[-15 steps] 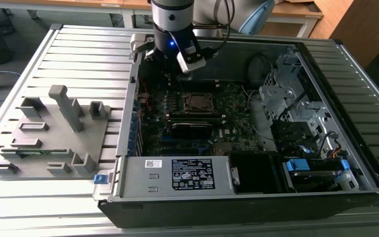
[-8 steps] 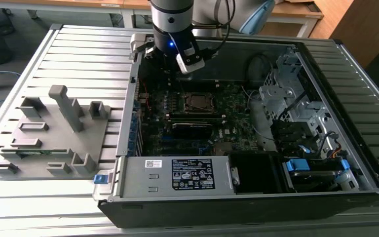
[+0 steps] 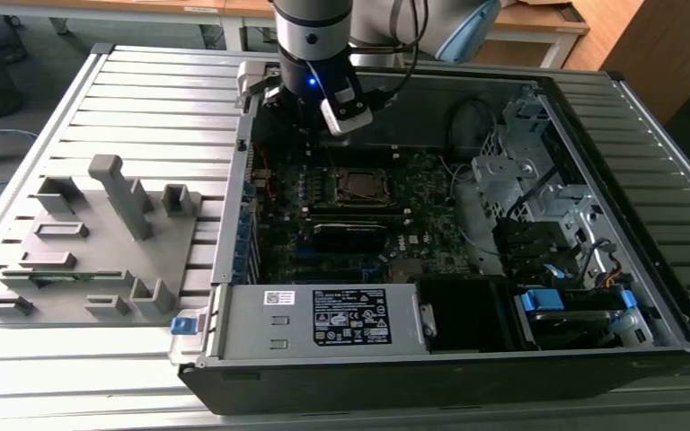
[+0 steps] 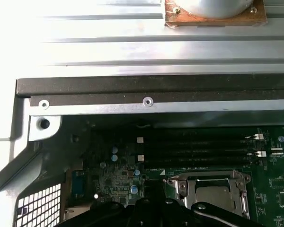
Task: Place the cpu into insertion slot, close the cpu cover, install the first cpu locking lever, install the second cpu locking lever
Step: 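Install the first cpu locking lever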
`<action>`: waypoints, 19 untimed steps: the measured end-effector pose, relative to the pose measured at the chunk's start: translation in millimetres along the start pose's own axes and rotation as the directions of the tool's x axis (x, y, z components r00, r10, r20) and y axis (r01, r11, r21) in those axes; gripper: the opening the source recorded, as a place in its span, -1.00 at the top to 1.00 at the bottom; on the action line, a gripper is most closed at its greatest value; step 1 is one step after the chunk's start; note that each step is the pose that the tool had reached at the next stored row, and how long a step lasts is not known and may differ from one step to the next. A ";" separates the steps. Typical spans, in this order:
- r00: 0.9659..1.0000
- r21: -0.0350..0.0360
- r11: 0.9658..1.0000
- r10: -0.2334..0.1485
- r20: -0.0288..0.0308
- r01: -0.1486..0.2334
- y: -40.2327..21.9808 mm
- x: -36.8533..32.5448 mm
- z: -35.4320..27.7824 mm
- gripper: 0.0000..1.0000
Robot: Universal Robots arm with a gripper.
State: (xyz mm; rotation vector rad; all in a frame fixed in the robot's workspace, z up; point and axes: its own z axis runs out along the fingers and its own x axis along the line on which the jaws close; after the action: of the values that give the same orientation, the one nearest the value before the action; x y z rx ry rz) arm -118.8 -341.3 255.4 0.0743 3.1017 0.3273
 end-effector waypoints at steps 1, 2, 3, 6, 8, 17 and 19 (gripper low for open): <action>1.000 -0.002 1.000 0.000 0.000 0.000 -0.2 0.0 0.6 0.79; 1.000 -0.005 1.000 0.000 0.000 0.000 -0.3 0.0 1.3 0.79; 1.000 -0.012 1.000 0.000 -0.001 0.000 -0.4 0.0 1.6 0.79; 1.000 -0.048 0.999 0.001 -0.002 -0.001 -0.5 0.1 2.1 0.79; 1.000 -0.053 0.999 0.001 -0.002 -0.002 -0.4 0.1 2.3 0.79; 1.000 -0.053 0.999 0.001 -0.003 -0.002 -0.2 -11.6 3.8 0.79; 1.000 -0.053 0.999 0.001 -0.002 -0.001 0.0 -17.4 4.2 0.79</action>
State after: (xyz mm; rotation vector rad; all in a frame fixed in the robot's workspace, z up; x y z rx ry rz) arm -101.3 -341.4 251.7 0.0752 3.0932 0.4097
